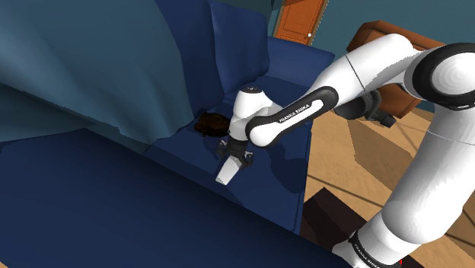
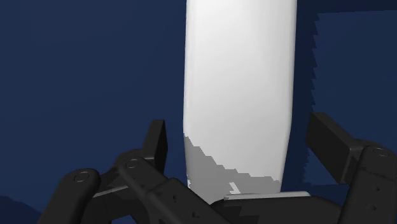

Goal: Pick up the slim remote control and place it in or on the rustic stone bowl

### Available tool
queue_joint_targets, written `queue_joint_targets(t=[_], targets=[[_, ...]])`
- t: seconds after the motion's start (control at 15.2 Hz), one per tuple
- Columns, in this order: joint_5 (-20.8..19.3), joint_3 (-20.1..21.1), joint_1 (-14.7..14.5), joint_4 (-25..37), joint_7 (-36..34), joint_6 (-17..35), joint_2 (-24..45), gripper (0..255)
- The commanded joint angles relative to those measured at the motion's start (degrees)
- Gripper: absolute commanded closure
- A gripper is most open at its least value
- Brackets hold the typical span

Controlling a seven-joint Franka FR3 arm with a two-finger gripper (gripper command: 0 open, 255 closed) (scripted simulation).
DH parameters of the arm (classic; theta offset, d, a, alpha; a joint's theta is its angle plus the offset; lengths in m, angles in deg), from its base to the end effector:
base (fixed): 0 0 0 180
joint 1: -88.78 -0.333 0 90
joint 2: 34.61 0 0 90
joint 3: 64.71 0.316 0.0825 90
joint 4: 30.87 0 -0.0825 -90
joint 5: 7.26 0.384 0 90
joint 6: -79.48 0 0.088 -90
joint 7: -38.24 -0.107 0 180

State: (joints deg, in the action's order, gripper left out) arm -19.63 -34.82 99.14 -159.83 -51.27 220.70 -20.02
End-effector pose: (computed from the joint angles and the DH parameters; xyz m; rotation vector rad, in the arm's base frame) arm 0.5086 0.1817 0.2658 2.7027 -1.5955 0.0139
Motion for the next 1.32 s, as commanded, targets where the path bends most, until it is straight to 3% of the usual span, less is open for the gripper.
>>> queue_joint_targets(t=[0.0,0.33,0.4,0.99,1.25], targets=[[-0.3,-0.1,-0.1,-0.1,-0.2,0.3,0.3,0],[-0.3,-0.1,-0.1,0.0,-0.2,0.3,0.3,0],[-0.3,-0.1,-0.1,0.0,-0.2,0.3,0.3,255],[-0.3,-0.1,-0.1,0.0,-0.2,0.3,0.3,255],[2.1,0.9,0.7,0.3,1.4,-2.3,-2.3,255]])
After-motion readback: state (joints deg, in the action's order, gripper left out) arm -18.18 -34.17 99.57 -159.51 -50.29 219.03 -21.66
